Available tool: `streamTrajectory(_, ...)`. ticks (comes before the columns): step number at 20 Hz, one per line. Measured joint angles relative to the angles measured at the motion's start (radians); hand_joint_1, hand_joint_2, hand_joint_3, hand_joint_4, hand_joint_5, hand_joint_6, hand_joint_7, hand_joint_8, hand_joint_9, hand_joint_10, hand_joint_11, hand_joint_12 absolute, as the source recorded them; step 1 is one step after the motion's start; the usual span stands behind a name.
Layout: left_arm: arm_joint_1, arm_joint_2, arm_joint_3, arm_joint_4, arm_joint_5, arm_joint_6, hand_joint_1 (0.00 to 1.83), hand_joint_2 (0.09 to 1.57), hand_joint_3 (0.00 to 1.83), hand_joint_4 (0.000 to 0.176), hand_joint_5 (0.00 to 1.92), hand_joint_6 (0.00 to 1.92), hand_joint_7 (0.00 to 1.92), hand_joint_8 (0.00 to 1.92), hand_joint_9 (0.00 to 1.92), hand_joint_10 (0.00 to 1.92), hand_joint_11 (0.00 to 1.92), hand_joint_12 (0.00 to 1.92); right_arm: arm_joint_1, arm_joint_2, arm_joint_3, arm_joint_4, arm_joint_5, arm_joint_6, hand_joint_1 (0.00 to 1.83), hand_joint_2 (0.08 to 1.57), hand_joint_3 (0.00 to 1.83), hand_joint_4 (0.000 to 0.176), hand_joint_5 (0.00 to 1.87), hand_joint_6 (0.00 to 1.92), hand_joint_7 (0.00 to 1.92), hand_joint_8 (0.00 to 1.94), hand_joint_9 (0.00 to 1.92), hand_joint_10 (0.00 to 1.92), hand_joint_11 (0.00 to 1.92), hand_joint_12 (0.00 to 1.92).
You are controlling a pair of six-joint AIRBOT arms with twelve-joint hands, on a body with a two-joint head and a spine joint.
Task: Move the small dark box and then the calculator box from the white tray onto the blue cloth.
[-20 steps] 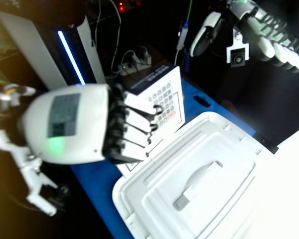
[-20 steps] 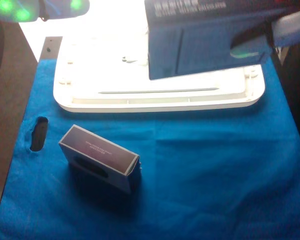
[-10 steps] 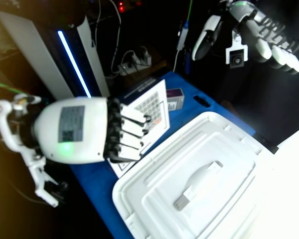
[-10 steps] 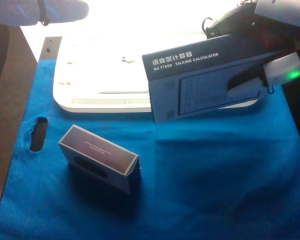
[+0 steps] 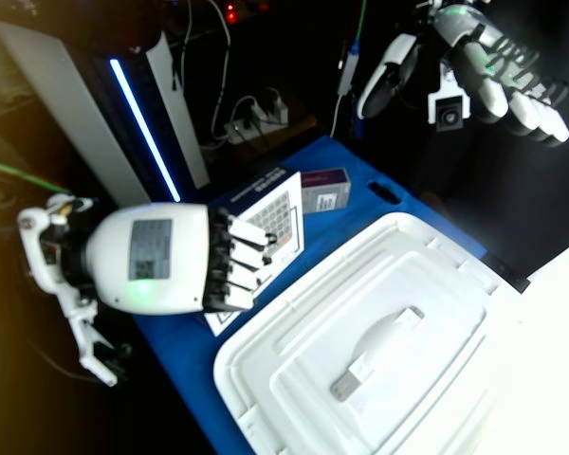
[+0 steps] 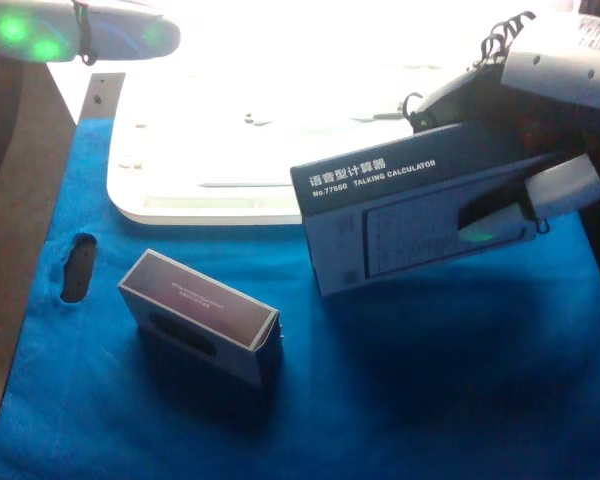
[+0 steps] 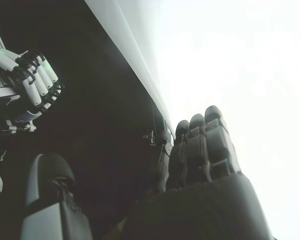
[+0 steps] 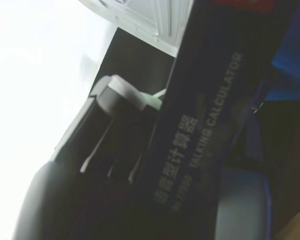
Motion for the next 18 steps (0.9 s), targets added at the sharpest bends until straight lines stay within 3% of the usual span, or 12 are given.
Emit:
streamTrajectory(3, 0.001, -0.003, 0.000, 0.003, 0.001, 0.000, 0.44, 0.98, 0.01, 0.064, 0.00, 0.00, 0.00, 0.00, 0.00, 0.00, 0.00, 0.00, -0.020, -0.003, 0.000, -0.001, -0.001, 0.000, 1.13, 1.17, 0.00, 0.000, 0.87, 1.14, 1.00, 1.61, 1.03, 1.91, 1.08, 1.92)
streamTrajectory(6, 0.001, -0.002, 0.000, 0.002, 0.001, 0.000, 0.47, 0.98, 0.01, 0.055, 0.00, 0.00, 0.00, 0.00, 0.00, 0.00, 0.00, 0.00, -0.029, -0.002, 0.000, 0.004, -0.002, 0.002, 1.14, 1.15, 0.00, 0.000, 0.91, 1.08, 1.03, 1.45, 1.06, 1.78, 1.07, 1.92)
streamTrajectory(8, 0.005, -0.002, 0.000, 0.000, 0.000, 0.000, 0.46, 0.98, 0.00, 0.069, 0.00, 0.00, 0.00, 0.00, 0.00, 0.00, 0.00, 0.00, -0.034, -0.002, 0.000, 0.006, 0.002, 0.003, 1.13, 1.16, 0.00, 0.000, 0.90, 1.09, 1.05, 1.32, 1.05, 1.70, 1.02, 1.92)
streamTrajectory(9, 0.005, -0.002, 0.000, 0.000, 0.001, 0.000, 0.45, 0.98, 0.00, 0.066, 0.00, 0.00, 0.00, 0.00, 0.00, 0.00, 0.00, 0.00, -0.034, -0.002, 0.000, 0.006, 0.001, 0.006, 1.14, 1.14, 0.00, 0.000, 0.92, 1.06, 1.08, 1.51, 1.09, 1.84, 1.13, 1.92)
streamTrajectory(10, 0.005, -0.003, 0.000, 0.001, 0.006, 0.000, 0.43, 1.00, 0.01, 0.043, 0.00, 0.00, 0.00, 0.00, 0.00, 0.00, 0.00, 0.00, -0.038, -0.002, 0.000, 0.007, 0.002, 0.007, 1.11, 1.06, 0.00, 0.000, 0.88, 0.41, 1.07, 1.53, 1.12, 1.89, 1.17, 1.92)
streamTrajectory(11, 0.005, -0.002, 0.000, 0.000, 0.006, 0.000, 0.42, 1.00, 0.01, 0.037, 0.00, 0.00, 0.00, 0.00, 0.00, 0.00, 0.00, 0.00, -0.038, -0.002, 0.000, 0.006, 0.002, 0.008, 1.05, 1.01, 0.00, 0.000, 0.88, 0.13, 1.00, 1.28, 1.01, 1.73, 1.01, 1.92)
streamTrajectory(12, 0.006, -0.002, 0.000, 0.000, 0.006, 0.000, 0.44, 0.99, 0.00, 0.043, 0.00, 0.00, 0.00, 0.00, 0.00, 0.00, 0.00, 0.00, -0.039, -0.002, 0.000, 0.004, 0.002, 0.007, 0.96, 0.93, 0.00, 0.000, 0.84, 0.03, 0.99, 0.75, 0.89, 1.29, 0.74, 1.77)
streamTrajectory(13, 0.011, -0.002, 0.000, -0.001, 0.005, 0.000, 0.43, 1.00, 0.01, 0.031, 0.00, 0.00, 0.00, 0.00, 0.00, 0.00, 0.00, 0.00, -0.039, -0.003, 0.000, 0.002, -0.002, 0.008, 0.93, 0.89, 0.00, 0.000, 0.79, 0.01, 1.03, 0.45, 0.85, 1.01, 0.60, 1.67)
streamTrajectory(14, 0.013, -0.002, 0.000, 0.003, 0.010, 0.000, 0.46, 1.00, 0.00, 0.043, 0.00, 0.00, 0.00, 0.00, 0.00, 0.00, 0.00, 0.00, -0.040, -0.003, 0.000, 0.003, -0.003, 0.007, 0.86, 0.85, 0.00, 0.000, 0.65, 0.00, 1.07, 0.12, 0.82, 0.83, 0.51, 1.66)
streamTrajectory(15, 0.013, -0.002, 0.000, 0.003, 0.010, 0.000, 0.46, 1.00, 0.00, 0.043, 0.00, 0.00, 0.00, 0.00, 0.00, 0.00, 0.00, 0.00, -0.040, -0.005, 0.000, 0.003, -0.002, 0.007, 0.86, 0.85, 0.00, 0.000, 0.65, 0.00, 1.07, 0.12, 0.82, 0.83, 0.51, 1.66)
streamTrajectory(16, 0.013, -0.002, 0.000, 0.001, 0.010, 0.000, 0.44, 1.02, 0.01, 0.029, 0.00, 0.00, 0.00, 0.00, 0.00, 0.00, 0.00, 0.00, -0.040, -0.006, 0.000, 0.005, -0.002, 0.007, 0.81, 0.83, 0.00, 0.000, 0.58, 0.00, 1.04, 0.06, 0.77, 0.81, 0.50, 1.69)
streamTrajectory(18, 0.016, -0.002, 0.000, 0.000, 0.008, 0.000, 0.45, 0.99, 0.00, 0.040, 0.00, 0.00, 0.00, 0.00, 0.00, 0.00, 0.00, 0.00, -0.040, -0.008, 0.000, 0.003, -0.002, 0.007, 0.77, 0.80, 0.00, 0.000, 0.45, 0.00, 0.97, 0.01, 0.67, 0.83, 0.45, 1.69)
